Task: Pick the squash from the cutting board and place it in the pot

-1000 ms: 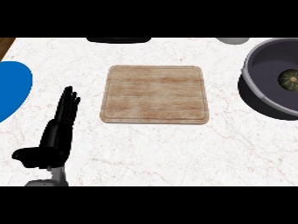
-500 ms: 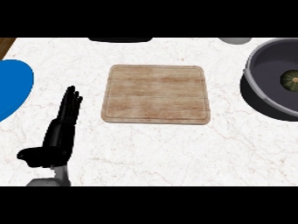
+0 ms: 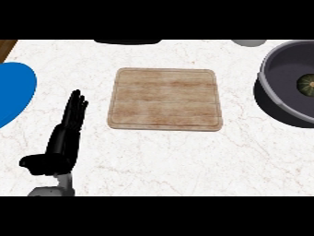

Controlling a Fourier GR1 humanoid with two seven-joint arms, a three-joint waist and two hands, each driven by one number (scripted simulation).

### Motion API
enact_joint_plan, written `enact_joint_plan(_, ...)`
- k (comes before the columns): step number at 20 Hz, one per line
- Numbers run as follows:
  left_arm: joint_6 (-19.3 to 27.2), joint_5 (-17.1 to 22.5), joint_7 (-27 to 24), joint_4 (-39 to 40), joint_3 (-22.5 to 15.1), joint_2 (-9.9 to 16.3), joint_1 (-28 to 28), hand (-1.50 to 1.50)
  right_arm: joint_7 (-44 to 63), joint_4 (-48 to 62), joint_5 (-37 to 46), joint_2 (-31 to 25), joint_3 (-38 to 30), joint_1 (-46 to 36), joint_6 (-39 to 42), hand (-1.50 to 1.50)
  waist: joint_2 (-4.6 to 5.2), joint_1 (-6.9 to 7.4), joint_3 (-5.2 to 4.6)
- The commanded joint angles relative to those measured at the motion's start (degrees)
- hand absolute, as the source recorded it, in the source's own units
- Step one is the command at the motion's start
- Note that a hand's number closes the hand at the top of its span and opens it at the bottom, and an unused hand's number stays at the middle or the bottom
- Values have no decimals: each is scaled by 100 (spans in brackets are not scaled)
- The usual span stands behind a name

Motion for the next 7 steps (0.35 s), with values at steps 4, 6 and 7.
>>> enact_joint_plan(4, -42, -7, -53, -135, -141, -48, 247, 0, 216, 178, -355, -410, -335, 94, -119, -150, 10, 77, 9)
enact_joint_plan(6, -97, 77, -54, 16, 75, 92, 70, 0, -226, 201, -500, -208, -461, 393, -96, -150, 13, 23, 11)
enact_joint_plan(7, 96, -57, 80, 5, -43, -73, -101, 0, -141, 172, -556, -462, -523, 406, 10, -150, 14, -9, 15)
